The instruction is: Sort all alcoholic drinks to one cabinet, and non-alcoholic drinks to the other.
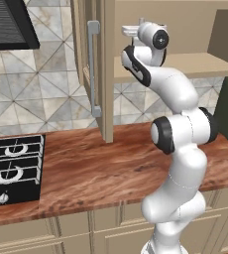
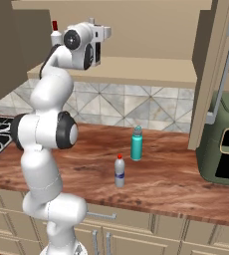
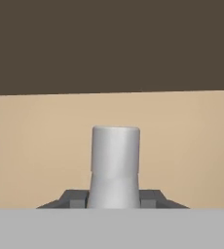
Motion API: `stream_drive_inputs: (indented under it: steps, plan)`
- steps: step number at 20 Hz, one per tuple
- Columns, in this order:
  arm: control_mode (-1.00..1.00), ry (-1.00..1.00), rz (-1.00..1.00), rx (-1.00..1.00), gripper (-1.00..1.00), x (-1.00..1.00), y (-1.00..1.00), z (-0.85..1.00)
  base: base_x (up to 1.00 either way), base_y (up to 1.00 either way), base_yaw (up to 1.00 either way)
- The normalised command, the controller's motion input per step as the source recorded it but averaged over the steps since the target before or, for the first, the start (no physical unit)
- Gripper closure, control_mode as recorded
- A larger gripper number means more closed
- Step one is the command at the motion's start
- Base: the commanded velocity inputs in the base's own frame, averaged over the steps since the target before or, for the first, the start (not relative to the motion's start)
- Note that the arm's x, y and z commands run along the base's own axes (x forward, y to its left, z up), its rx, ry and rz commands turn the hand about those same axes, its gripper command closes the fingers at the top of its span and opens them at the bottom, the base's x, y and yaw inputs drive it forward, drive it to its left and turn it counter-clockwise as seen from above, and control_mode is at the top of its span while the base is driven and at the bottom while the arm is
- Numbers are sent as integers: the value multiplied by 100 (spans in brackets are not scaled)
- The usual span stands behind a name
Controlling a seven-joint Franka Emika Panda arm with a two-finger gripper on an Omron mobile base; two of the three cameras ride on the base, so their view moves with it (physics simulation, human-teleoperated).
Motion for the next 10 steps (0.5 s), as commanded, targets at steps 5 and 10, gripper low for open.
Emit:
stream_drive_inputs:
  steps: [5,10]
  plan:
    - [-100,1,0,0,100,15,0,-30,0,0,0]
    - [-100,3,0,-1,-100,5,0,-26,0,0,0]
